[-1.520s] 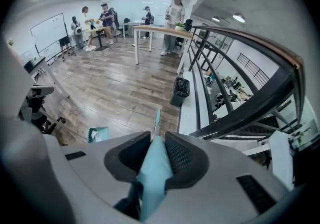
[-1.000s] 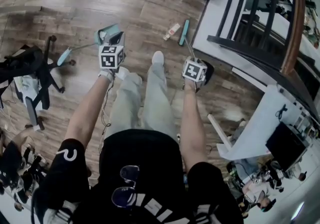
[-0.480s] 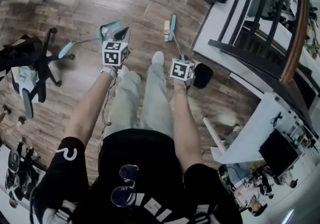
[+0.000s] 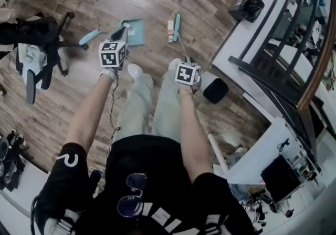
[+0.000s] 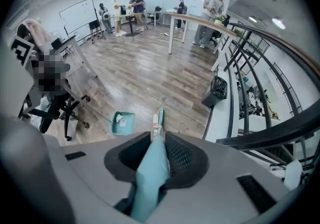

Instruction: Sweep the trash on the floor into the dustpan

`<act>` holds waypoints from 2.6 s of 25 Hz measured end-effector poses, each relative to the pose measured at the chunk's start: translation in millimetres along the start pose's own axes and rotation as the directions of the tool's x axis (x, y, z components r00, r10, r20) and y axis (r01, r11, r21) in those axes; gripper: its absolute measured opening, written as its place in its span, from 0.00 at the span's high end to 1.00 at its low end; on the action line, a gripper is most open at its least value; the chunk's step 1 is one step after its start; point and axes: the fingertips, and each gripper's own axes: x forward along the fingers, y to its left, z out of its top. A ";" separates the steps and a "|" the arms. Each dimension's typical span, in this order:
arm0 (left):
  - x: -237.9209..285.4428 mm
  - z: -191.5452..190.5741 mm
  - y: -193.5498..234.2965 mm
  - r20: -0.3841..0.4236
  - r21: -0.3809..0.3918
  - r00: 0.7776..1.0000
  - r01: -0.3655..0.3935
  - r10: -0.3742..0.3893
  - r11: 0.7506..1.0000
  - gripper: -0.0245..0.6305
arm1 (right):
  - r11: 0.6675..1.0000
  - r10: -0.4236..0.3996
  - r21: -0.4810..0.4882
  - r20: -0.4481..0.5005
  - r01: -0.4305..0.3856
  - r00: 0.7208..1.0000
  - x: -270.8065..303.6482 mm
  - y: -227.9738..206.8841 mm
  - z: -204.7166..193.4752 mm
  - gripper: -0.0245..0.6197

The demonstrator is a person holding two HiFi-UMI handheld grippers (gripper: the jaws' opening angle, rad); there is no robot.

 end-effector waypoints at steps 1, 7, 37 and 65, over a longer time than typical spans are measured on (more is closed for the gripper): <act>-6.3 -0.7 15.7 0.006 -0.015 1.000 -0.022 0.022 1.000 0.96 | 1.000 0.007 -0.012 0.002 -0.007 1.000 0.8 9.6 3.7 0.83; -41.1 -0.5 99.7 0.042 -0.110 0.988 -0.146 0.152 0.983 0.96 | 0.997 0.024 -0.079 0.006 -0.023 1.000 1.3 52.0 19.4 0.83; -48.2 -17.5 138.2 0.016 -0.108 0.985 -0.167 0.170 0.980 0.96 | 0.957 0.267 -0.106 -0.037 -0.269 0.963 -14.5 184.7 20.9 0.83; -134.0 90.1 50.5 0.161 -0.129 0.983 -0.065 0.086 0.990 0.96 | 0.953 0.248 -0.216 0.149 -0.213 0.957 -125.5 92.5 94.2 0.83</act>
